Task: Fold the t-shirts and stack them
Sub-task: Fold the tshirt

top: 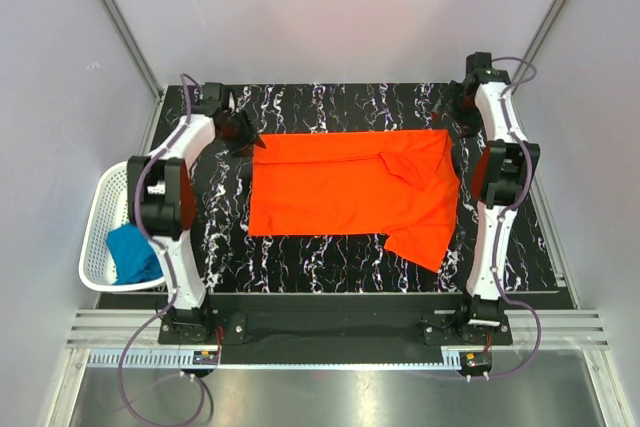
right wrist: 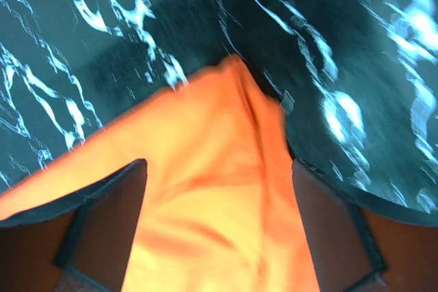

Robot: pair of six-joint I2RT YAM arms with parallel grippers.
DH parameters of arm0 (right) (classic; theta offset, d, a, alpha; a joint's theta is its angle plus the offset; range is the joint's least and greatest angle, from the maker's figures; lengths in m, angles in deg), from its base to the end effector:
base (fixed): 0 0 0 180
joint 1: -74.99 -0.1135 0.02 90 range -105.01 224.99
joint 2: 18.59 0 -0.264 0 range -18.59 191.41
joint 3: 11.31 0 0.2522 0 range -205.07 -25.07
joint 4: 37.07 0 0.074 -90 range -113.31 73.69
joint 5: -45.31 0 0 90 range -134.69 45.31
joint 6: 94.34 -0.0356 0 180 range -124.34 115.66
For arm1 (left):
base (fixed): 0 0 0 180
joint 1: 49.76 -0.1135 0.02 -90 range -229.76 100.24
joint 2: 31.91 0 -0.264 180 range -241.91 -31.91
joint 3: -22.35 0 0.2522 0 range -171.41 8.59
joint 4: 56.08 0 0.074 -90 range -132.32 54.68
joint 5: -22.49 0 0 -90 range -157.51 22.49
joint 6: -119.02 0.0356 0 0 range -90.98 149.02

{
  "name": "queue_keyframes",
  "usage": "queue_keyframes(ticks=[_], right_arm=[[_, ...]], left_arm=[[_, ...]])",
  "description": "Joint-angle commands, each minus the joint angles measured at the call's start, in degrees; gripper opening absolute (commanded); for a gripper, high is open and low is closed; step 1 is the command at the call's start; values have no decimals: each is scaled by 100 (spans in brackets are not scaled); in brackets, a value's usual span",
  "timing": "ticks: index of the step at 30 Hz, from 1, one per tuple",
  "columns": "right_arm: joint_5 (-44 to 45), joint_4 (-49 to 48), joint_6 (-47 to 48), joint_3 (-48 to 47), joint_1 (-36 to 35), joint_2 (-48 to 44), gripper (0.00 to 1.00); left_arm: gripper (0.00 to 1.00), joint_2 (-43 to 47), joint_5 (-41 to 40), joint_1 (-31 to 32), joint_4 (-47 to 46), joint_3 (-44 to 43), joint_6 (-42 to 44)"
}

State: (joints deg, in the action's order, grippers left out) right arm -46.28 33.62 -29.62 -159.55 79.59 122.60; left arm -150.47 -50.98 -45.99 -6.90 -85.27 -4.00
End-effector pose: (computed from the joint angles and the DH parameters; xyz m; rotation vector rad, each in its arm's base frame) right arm 0.5231 -0.0411 0.2117 0.6850 2.6013 0.1498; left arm 0.4461 -0.0395 0.2038 -0.5752 2.6148 -0.5940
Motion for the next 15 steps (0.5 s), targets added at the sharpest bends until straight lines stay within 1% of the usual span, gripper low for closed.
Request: queue_keyframes(ticks=[1,2,4,5,6,7,8,9,11,12,13,14,15], right_arm=[[702,741,242,244,-29,-1056,95],[703,741,260,664,-21,-1415,95],[529,637,191,1219,-21,-1803,96],[423,505,155,1979,-21,-2301,96],[179,312,94,2456,-38,-2610,97],[-41,-151,-11,2948,-38,-2936,97],[-192,-330,-64,3414,-47,-3261,97],[-428,-444,-91,4185,-99,-3847,97],[-527,-638,-65,4883,-222,-4395,96],[-614,-717,-74,5574,-353,-4937,95],[-693,-857,-100,5929,-398,-5204,91],[-798,-937,-126,6290,-425,-5459,88],[-1095,-990,-231,6928,-425,-5905,85]], left_arm=[[49,1413,-387,334,0,736,138],[47,1659,-527,535,-9,1234,103],[45,2344,-712,773,-17,1737,6],[42,2555,-922,1027,-26,2245,-47],[41,3010,-1037,1160,-87,2511,-169],[40,3223,-1151,1274,-114,2774,-248],[40,3434,-1309,1449,-132,3273,-362],[40,3671,-1319,1495,-167,3513,-616],[40,4260,-1311,1548,-228,4162,-855],[40,4445,-1354,1565,-255,4348,-995],[40,4769,-1381,1574,-246,4498,-1031],[40,4911,-1451,1565,-246,4769,-1075],[41,5043,-1495,1548,-211,4885,-1232]])
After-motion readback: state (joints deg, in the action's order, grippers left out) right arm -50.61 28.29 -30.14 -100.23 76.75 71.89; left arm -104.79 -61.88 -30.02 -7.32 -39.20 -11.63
